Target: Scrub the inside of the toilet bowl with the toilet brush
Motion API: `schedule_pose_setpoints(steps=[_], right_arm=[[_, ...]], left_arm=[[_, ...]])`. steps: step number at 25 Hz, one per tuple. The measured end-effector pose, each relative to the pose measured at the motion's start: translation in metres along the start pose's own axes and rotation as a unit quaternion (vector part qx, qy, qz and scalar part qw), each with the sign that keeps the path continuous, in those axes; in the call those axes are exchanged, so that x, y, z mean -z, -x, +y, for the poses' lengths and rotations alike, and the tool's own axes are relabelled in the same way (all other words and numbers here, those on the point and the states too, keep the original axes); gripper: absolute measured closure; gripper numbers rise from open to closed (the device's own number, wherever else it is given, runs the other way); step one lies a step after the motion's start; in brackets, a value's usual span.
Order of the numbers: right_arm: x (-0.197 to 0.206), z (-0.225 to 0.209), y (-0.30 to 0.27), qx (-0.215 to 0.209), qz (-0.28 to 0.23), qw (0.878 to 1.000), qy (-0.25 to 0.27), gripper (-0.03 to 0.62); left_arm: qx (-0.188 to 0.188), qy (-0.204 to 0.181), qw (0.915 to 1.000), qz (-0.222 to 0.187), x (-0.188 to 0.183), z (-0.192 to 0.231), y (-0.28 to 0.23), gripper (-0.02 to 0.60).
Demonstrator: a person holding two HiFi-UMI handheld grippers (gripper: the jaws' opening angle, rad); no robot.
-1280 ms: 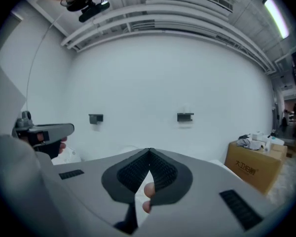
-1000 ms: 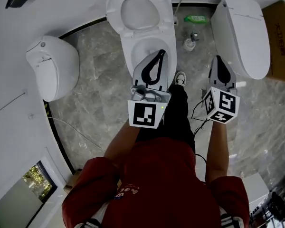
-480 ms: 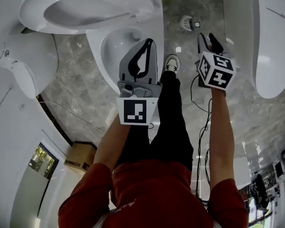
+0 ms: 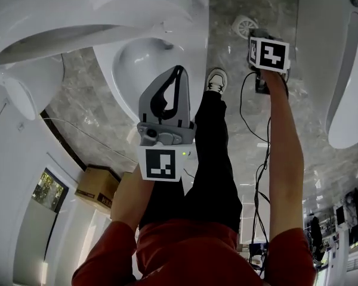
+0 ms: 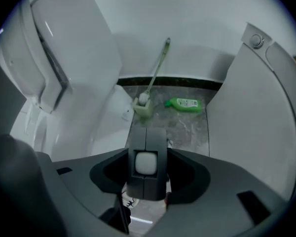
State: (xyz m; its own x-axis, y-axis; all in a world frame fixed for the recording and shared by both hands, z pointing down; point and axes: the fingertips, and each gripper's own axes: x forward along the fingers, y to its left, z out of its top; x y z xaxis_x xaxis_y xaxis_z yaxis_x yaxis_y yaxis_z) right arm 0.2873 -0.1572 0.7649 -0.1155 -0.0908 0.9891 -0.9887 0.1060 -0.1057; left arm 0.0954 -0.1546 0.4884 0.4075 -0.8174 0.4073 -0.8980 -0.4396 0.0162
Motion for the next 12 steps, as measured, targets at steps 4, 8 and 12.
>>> schedule_pose_setpoints(steps=[4,8,12], right_arm=[[0.008,-0.013,-0.026,0.029,0.038,0.999,0.002,0.425],[0.011,-0.021,-0.030,0.046,0.052,0.998,0.000,0.433],[0.029,-0.008,-0.021,0.027,0.054,0.998,-0.004,0.436]], left_arm=[[-0.004,0.004,1.0000,0.007,0.007,0.000,0.002,0.581],[-0.006,0.006,0.9999,0.006,0.008,-0.002,0.006,0.580],[-0.014,0.014,0.9998,0.007,0.001,-0.001,0.022,0.581]])
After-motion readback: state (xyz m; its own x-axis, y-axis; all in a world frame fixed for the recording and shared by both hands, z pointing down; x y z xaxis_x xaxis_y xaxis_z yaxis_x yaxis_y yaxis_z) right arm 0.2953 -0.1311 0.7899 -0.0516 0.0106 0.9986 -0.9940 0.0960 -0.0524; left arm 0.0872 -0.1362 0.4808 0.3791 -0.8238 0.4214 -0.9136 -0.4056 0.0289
